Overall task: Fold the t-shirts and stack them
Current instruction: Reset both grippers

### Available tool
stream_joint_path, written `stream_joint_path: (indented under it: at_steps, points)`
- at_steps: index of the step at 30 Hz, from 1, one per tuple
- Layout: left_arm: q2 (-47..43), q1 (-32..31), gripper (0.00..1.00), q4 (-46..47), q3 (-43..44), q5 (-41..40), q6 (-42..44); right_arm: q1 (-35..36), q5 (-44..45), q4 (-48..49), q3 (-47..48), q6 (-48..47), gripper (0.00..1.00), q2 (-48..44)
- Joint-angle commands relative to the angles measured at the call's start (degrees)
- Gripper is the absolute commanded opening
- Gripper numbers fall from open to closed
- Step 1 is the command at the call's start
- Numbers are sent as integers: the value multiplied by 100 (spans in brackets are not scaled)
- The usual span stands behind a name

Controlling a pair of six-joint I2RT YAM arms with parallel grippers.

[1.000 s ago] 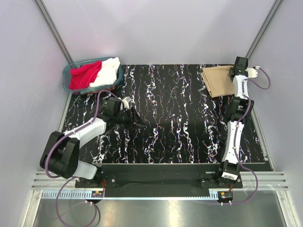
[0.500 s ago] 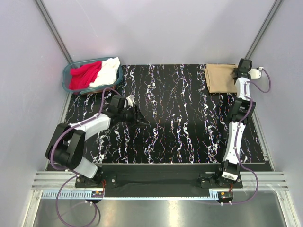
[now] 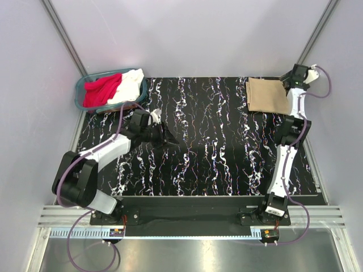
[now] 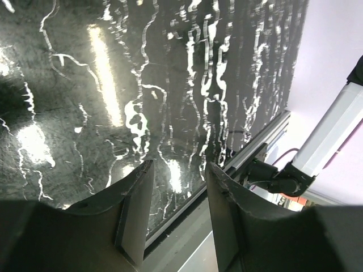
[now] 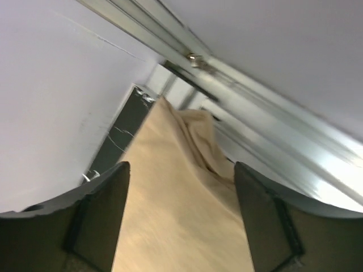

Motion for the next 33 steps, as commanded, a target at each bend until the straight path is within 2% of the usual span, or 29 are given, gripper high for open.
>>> stream_joint_path:
  at_steps: [1, 2, 3, 5, 9, 12, 16, 18, 19, 21, 22, 24, 25, 26, 28, 30, 31, 33]
  points:
    - [-683, -11, 46, -169, 249, 87, 70, -133, 321, -929, -58, -1169, 83, -1221]
    - [-772, -11, 46, -214, 231, 96, 70, -133, 357, -1089, -93, -1250, 83, -1372]
    - [-869, -20, 46, -249, 205, 122, 53, -116, 418, -1239, -120, -1320, 92, -1530]
    - [-1201, -20, 46, -346, 57, 157, -8, -107, 445, -1520, -155, -1557, 100, -1916]
    - [-1888, -20, 48, -328, -348, 167, -272, 86, 112, -2601, -216, -2006, 100, -2497]
    - [-2503, -20, 50, -328, -691, 61, -579, 621, 32, -2980, -996, -2445, 100, -3252]
    - [-3303, 7, 52, -399, -1121, -176, -1141, 1298, -493, -2963, -3101, -2079, 100, -4579]
    - [-3856, 7, 54, -408, -1490, -404, -1335, 1667, -1213, -2788, -3825, -1832, 100, -5352]
    - [-4076, 7, 56, -408, -1648, -492, -1580, 1729, -1494, -2656, -4656, -1578, 100, -5642]
    - [-4735, 15, 61, -346, -2175, -729, -1853, 2106, -2417, -2042, -5591, -1296, 100, -6521]
    - [-4972, 15, 62, -207, -2386, -782, -2185, 2151, -2994, -1796, -6614, -833, 100, -6828]
    - [-5684, 24, 64, 31, -3115, -870, -2582, 2222, -3586, -874, -7743, -357, 100, -7778]
    - [-5921, 24, 64, 354, -3396, -879, -3080, 2222, -3989, -601, -8810, 107, 100, -8077]
    - [-6393, 24, 64, 540, -3947, -871, -3337, 2231, -4211, -59, -9326, 277, 100, -8628]
    - [-6888, 24, 64, 1092, -4495, -862, -4099, 2239, -4571, 209, -10632, 698, 100, -9114]
    - [-7670, 24, 65, 1375, -5154, -976, -4498, 2248, -4792, 579, -11367, 850, 99, -9739]
    - [-7934, 24, 65, 1359, -5296, -1020, -4726, 2248, -4811, 571, -11901, 859, 100, -9941]
    - [-8550, 24, 66, 1176, -5534, -1169, -4834, 2248, -4872, 684, -12361, 850, 100, -10451]
